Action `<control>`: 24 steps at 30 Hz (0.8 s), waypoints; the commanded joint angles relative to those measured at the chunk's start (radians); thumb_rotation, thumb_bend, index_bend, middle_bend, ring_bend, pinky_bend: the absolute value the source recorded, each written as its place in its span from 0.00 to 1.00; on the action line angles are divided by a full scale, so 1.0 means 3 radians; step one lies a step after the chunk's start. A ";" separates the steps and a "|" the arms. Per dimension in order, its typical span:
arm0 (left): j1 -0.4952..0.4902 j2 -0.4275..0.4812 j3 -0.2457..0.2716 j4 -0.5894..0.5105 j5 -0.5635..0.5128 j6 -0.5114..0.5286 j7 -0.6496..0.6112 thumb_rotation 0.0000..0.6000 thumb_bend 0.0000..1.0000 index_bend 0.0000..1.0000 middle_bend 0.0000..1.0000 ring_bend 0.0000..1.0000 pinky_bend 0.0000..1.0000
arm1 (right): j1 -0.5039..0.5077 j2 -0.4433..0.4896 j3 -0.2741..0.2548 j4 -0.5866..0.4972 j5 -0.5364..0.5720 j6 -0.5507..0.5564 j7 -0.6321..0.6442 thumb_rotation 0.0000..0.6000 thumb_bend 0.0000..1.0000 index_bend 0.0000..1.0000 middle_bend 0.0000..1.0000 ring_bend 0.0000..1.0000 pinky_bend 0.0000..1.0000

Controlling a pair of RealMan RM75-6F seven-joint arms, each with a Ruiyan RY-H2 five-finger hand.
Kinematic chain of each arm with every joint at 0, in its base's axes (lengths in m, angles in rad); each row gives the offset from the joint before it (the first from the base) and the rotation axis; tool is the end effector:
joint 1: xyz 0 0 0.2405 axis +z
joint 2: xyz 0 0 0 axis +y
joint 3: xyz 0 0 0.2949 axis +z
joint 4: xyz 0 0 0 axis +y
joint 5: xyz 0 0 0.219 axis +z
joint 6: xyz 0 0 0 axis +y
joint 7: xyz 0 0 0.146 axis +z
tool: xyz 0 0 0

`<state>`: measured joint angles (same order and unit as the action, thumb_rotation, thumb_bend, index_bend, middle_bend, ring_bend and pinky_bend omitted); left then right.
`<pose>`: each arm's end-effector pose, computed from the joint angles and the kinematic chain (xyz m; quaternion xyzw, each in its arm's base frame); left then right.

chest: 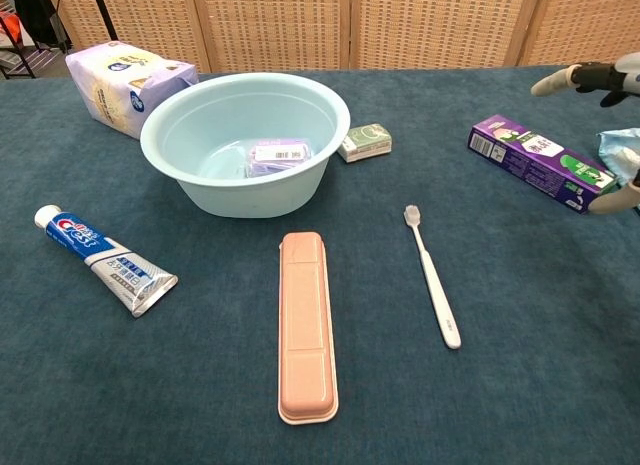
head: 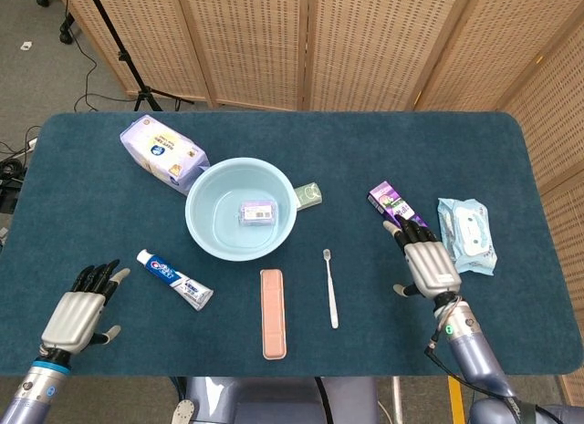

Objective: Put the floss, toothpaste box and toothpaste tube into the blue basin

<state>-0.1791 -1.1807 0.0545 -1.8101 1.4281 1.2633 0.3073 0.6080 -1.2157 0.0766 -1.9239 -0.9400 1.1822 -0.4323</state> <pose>-0.3072 0.1810 0.0888 -0.6876 -0.4361 -0.2947 0.5002 -0.2156 -0.3091 0.0775 0.6798 -0.4464 0.3284 0.4804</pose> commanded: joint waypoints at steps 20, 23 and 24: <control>-0.0085 -0.0082 0.0000 0.0075 -0.0196 -0.0203 0.0025 1.00 0.21 0.00 0.00 0.00 0.00 | 0.1198 -0.0397 0.0350 0.1555 0.2273 -0.1047 -0.1038 1.00 0.05 0.05 0.00 0.00 0.07; -0.0092 -0.0083 0.0006 0.0067 -0.0193 -0.0212 0.0020 1.00 0.21 0.00 0.00 0.00 0.00 | 0.1263 -0.0409 0.0309 0.1604 0.2477 -0.1058 -0.1132 1.00 0.05 0.05 0.00 0.00 0.07; -0.0095 -0.0084 0.0008 0.0065 -0.0194 -0.0217 0.0017 1.00 0.21 0.00 0.00 0.00 0.00 | 0.1292 -0.0409 0.0292 0.1613 0.2559 -0.1056 -0.1176 1.00 0.05 0.05 0.00 0.00 0.07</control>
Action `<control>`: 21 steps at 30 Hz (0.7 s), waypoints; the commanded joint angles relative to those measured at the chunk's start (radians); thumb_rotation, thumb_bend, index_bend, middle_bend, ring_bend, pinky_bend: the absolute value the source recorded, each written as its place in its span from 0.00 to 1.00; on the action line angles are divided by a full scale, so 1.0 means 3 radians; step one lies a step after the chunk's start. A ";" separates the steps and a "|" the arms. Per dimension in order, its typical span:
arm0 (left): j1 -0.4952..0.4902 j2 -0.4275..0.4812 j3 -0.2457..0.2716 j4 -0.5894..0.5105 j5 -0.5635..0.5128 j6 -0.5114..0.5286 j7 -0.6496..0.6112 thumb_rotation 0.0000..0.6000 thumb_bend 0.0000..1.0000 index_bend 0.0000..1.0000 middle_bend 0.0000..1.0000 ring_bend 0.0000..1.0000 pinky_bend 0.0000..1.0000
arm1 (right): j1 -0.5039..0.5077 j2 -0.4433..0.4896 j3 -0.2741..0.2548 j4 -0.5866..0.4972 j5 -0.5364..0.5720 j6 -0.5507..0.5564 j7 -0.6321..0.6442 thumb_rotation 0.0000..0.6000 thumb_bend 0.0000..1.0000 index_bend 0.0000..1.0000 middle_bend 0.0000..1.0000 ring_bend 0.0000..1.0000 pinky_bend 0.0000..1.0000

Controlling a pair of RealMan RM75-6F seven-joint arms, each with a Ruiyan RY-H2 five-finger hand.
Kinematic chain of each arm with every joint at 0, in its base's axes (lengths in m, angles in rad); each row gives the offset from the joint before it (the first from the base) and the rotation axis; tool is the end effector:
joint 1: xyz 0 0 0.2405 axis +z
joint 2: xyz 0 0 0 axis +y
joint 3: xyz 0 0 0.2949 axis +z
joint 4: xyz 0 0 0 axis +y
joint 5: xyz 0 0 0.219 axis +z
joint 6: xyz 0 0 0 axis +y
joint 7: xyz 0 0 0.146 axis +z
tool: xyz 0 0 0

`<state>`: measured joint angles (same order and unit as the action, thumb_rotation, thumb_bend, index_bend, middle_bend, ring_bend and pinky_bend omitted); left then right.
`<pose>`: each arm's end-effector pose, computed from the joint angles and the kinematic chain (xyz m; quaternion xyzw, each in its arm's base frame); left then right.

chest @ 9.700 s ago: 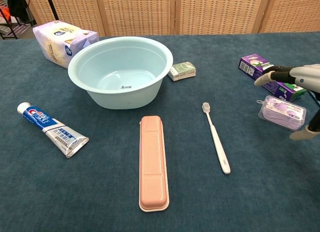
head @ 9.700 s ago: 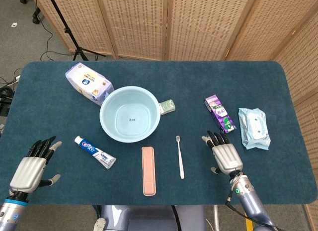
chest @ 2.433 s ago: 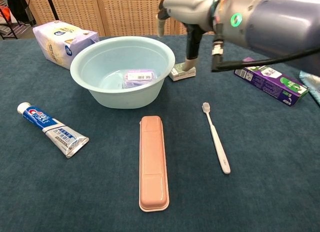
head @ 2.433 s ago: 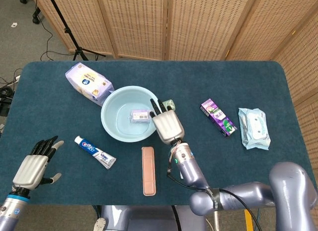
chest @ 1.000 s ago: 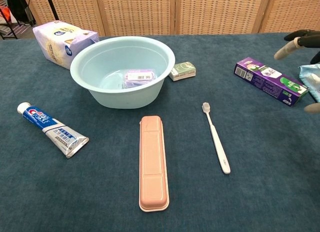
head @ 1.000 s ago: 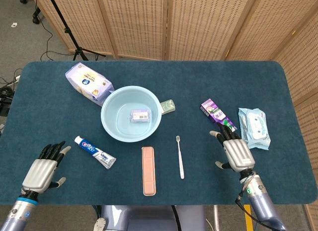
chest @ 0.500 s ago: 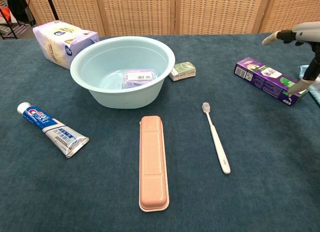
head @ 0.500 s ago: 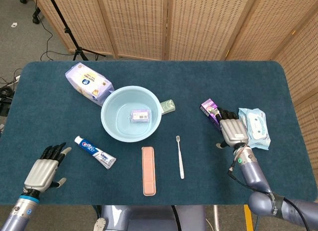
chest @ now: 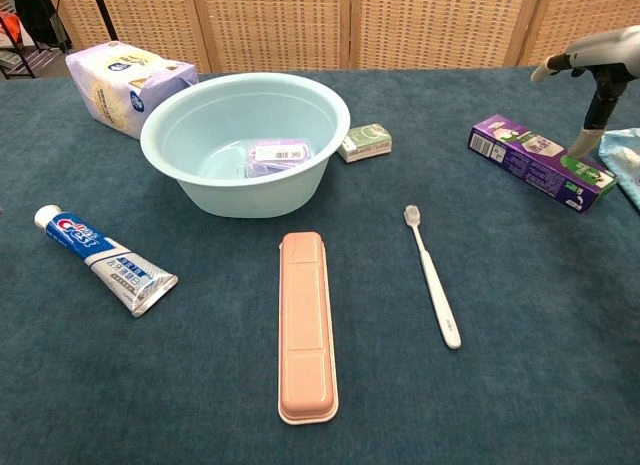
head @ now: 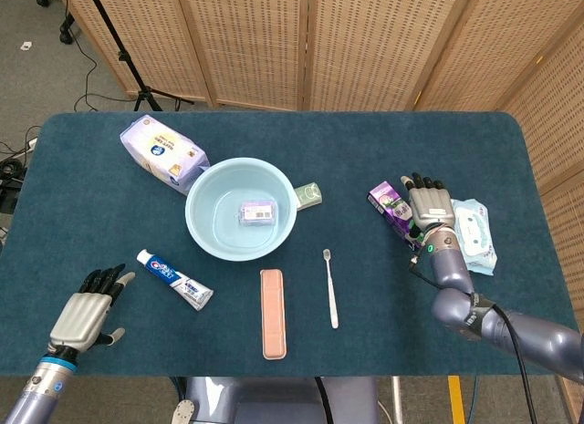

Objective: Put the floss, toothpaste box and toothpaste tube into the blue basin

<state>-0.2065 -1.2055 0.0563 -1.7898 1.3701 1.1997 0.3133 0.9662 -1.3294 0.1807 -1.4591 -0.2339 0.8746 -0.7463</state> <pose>-0.3130 0.1860 0.0742 -0.6939 -0.4562 -0.2716 0.4865 -0.2159 -0.4518 0.0646 0.6591 -0.4663 0.1763 0.5630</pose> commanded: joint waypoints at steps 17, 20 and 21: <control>-0.0045 -0.0030 0.0013 0.0039 -0.0005 -0.0055 -0.0058 1.00 0.21 0.00 0.00 0.00 0.00 | 0.0298 -0.0231 -0.0164 0.0438 0.0742 -0.0122 -0.0392 1.00 0.08 0.05 0.00 0.00 0.07; -0.0050 -0.0032 0.0013 0.0046 -0.0011 -0.0060 -0.0066 1.00 0.21 0.00 0.00 0.00 0.00 | 0.0307 -0.0278 -0.0189 0.0501 0.0810 -0.0150 -0.0426 1.00 0.09 0.05 0.00 0.00 0.07; -0.0051 -0.0032 0.0014 0.0047 -0.0013 -0.0061 -0.0067 1.00 0.21 0.00 0.00 0.00 0.00 | 0.0311 -0.0293 -0.0194 0.0530 0.0827 -0.0161 -0.0435 1.00 0.09 0.05 0.00 0.00 0.07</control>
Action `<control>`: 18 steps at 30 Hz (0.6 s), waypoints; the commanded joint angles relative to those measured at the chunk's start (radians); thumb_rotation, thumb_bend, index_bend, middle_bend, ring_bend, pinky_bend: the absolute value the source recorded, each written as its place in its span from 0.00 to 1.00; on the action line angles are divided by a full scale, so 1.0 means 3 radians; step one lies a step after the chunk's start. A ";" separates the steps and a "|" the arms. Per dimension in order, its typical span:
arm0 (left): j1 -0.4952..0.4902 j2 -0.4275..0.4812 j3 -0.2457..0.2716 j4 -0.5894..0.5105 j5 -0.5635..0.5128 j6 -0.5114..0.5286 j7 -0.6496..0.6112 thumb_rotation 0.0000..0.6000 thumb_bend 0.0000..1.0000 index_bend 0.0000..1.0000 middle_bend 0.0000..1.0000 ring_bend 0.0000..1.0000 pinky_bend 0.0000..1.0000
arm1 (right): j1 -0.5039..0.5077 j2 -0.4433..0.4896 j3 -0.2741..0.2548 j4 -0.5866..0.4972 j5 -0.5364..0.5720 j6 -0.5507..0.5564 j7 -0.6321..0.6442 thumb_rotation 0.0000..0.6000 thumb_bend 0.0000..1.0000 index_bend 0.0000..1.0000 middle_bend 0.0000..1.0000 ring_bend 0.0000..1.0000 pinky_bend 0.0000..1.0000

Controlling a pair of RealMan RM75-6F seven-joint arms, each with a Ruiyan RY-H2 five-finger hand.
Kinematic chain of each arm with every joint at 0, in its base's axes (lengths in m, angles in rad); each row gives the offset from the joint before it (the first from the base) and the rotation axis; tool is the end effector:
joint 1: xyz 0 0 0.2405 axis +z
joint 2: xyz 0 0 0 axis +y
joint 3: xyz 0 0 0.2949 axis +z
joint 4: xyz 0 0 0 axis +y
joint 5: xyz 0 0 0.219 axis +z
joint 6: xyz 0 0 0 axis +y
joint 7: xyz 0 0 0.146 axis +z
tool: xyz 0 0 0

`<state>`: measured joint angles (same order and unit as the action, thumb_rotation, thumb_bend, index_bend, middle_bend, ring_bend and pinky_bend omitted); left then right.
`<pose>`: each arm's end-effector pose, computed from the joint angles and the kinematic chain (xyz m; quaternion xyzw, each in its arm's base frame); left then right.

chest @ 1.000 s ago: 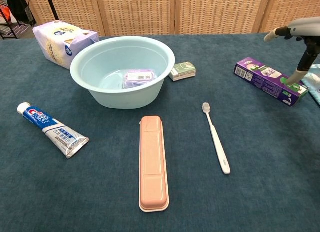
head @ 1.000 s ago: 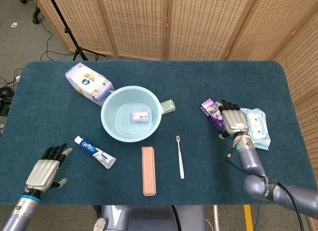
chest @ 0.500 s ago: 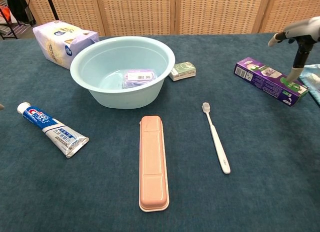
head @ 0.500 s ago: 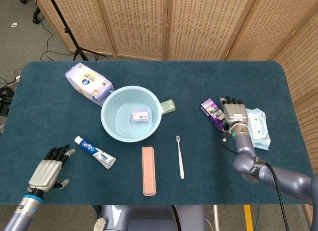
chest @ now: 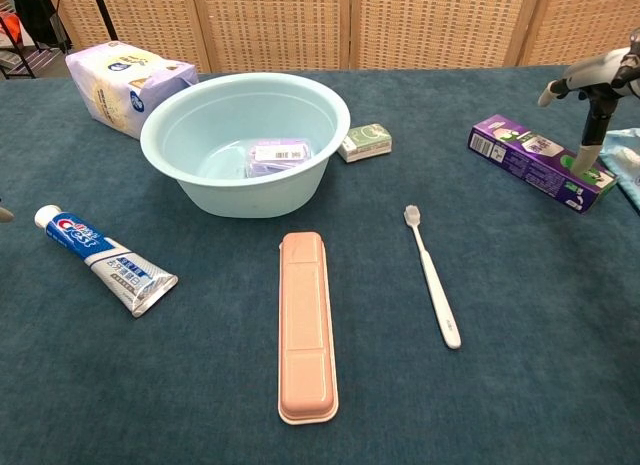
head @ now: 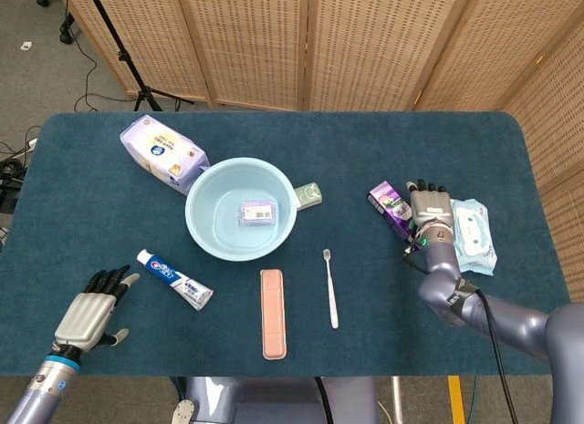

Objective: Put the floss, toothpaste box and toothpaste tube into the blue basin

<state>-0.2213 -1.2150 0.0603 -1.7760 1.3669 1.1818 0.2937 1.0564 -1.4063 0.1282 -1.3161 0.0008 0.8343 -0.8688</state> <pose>-0.3134 0.1889 0.0691 -0.6968 -0.4617 -0.2719 0.4769 -0.2240 -0.4689 0.0455 0.6468 -0.4856 0.1118 0.5773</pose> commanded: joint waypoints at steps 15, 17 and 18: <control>-0.0010 0.0015 0.0029 0.0011 0.0087 0.0006 -0.0125 1.00 0.22 0.00 0.00 0.00 0.00 | -0.0009 -0.0256 -0.0068 0.0351 0.0128 -0.0114 -0.0069 1.00 0.10 0.05 0.00 0.00 0.07; -0.0011 0.0015 0.0032 0.0016 0.0090 0.0005 -0.0134 1.00 0.22 0.00 0.00 0.00 0.00 | -0.0020 -0.0271 -0.0067 0.0370 0.0139 -0.0113 -0.0069 1.00 0.10 0.05 0.00 0.00 0.07; -0.0012 0.0015 0.0033 0.0017 0.0092 0.0003 -0.0135 1.00 0.22 0.00 0.00 0.00 0.00 | -0.0025 -0.0276 -0.0066 0.0374 0.0142 -0.0115 -0.0068 1.00 0.10 0.05 0.00 0.00 0.07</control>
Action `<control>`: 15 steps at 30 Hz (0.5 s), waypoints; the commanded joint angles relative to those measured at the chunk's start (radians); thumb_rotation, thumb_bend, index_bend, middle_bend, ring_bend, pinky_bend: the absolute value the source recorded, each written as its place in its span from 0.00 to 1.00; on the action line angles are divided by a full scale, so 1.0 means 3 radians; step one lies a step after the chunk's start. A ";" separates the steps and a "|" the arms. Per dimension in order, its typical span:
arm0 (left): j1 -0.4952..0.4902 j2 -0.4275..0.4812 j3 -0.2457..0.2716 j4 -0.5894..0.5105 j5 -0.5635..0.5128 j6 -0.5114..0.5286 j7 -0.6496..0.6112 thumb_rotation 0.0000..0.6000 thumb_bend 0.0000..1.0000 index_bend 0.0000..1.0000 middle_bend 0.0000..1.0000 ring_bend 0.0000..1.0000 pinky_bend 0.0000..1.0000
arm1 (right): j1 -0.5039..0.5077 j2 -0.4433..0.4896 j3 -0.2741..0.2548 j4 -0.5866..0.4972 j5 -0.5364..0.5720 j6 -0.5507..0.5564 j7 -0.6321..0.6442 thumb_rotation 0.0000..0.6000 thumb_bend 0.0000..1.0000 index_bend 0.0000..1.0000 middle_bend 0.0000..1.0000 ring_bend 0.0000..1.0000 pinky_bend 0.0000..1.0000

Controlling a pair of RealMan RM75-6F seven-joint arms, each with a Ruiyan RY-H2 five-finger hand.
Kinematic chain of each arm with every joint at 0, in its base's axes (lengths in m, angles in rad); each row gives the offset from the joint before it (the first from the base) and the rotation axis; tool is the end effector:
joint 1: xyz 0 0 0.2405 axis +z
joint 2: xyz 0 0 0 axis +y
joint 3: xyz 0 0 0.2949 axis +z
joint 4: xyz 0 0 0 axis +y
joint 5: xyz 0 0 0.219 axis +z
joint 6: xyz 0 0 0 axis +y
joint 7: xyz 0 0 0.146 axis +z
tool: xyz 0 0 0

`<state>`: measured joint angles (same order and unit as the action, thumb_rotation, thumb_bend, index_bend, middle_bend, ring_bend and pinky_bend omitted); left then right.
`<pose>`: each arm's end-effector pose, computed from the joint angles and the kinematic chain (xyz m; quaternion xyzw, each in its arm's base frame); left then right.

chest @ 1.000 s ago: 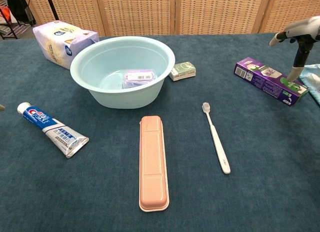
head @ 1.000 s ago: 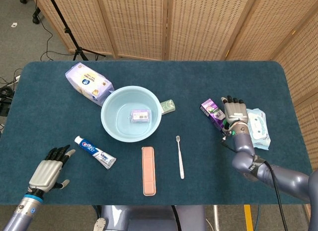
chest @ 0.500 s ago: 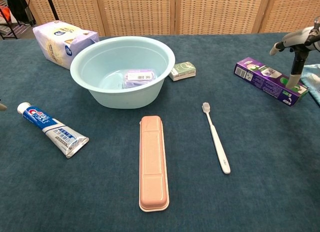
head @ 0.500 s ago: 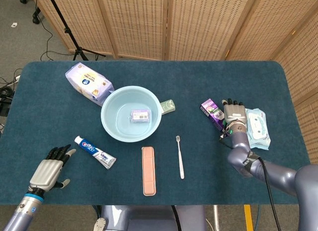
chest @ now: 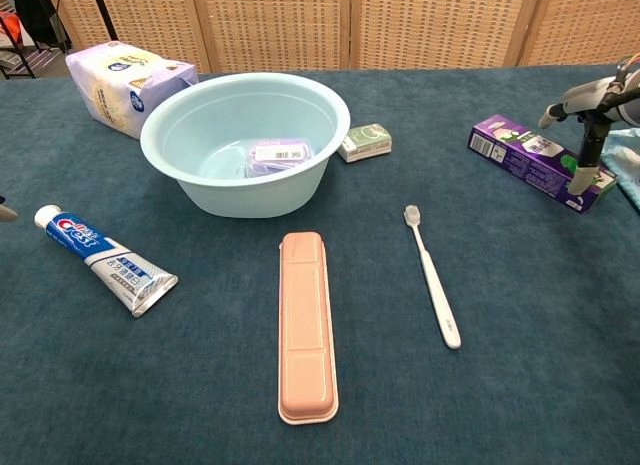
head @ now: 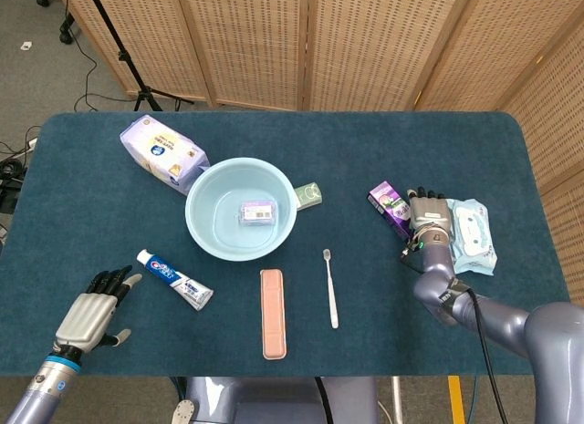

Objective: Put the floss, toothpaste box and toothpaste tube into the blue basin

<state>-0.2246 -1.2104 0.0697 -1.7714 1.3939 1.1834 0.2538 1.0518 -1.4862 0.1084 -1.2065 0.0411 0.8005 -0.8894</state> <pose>-0.3121 0.1879 0.0696 -0.6975 -0.4650 -0.2820 0.4666 -0.2406 -0.4698 0.0230 0.6413 -0.4972 0.0900 0.5774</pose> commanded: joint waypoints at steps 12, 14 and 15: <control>-0.0002 0.0007 0.0019 -0.0009 0.0052 0.0012 -0.0031 1.00 0.22 0.00 0.00 0.00 0.00 | -0.0062 -0.0102 0.0012 0.0176 -0.0029 -0.0039 -0.0003 1.00 0.10 0.06 0.00 0.00 0.07; -0.0003 0.0008 0.0018 -0.0010 0.0051 0.0013 -0.0029 1.00 0.22 0.00 0.00 0.00 0.00 | -0.0074 -0.0125 0.0009 0.0207 -0.0033 -0.0049 -0.0008 1.00 0.10 0.06 0.00 0.00 0.07; -0.0002 0.0009 0.0019 -0.0011 0.0051 0.0015 -0.0028 1.00 0.22 0.00 0.00 0.00 0.00 | -0.0079 -0.0134 0.0009 0.0218 -0.0033 -0.0054 -0.0011 1.00 0.10 0.07 0.00 0.00 0.07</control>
<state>-0.2253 -1.2079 0.0752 -1.7747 1.4091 1.1879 0.2453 1.0299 -1.5240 0.1112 -1.1436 0.0314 0.7861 -0.8916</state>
